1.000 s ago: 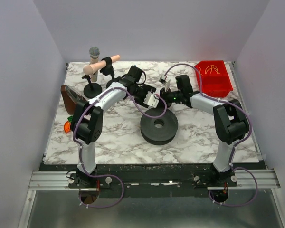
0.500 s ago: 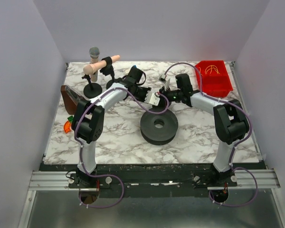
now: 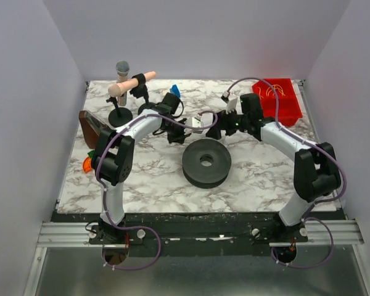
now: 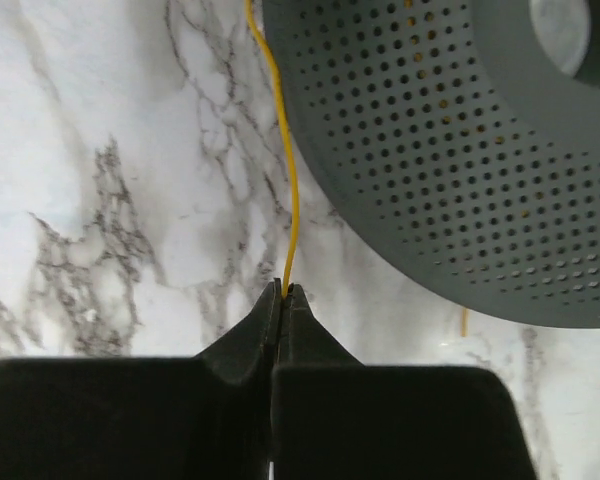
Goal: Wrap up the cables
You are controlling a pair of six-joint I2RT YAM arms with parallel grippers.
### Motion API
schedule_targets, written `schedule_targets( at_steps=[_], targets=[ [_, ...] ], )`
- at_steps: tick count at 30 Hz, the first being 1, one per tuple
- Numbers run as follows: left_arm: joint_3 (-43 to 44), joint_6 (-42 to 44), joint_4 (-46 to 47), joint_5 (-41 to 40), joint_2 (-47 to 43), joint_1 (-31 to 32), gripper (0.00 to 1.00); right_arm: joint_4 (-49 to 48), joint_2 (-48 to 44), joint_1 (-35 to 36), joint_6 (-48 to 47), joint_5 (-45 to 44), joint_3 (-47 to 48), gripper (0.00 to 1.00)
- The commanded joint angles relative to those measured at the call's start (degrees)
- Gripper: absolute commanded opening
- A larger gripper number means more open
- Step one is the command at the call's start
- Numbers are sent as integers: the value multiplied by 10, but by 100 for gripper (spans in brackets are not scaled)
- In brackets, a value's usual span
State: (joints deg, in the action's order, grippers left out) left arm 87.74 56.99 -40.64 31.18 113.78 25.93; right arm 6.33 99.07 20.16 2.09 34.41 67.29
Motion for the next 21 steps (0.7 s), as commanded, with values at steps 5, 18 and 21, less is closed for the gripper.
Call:
schedule_targets(
  at_steps=[5, 18, 21],
  targets=[
    [-7, -149, -105, 86, -22, -4, 0, 41, -143, 36, -82, -105, -107, 96],
    [-59, -316, -94, 209, 7, -26, 0, 191, -137, 167, -186, -74, -93, 94],
    [-62, -347, -82, 230, 19, -36, 0, 198, -131, 182, -217, -80, -93, 100]
  ],
)
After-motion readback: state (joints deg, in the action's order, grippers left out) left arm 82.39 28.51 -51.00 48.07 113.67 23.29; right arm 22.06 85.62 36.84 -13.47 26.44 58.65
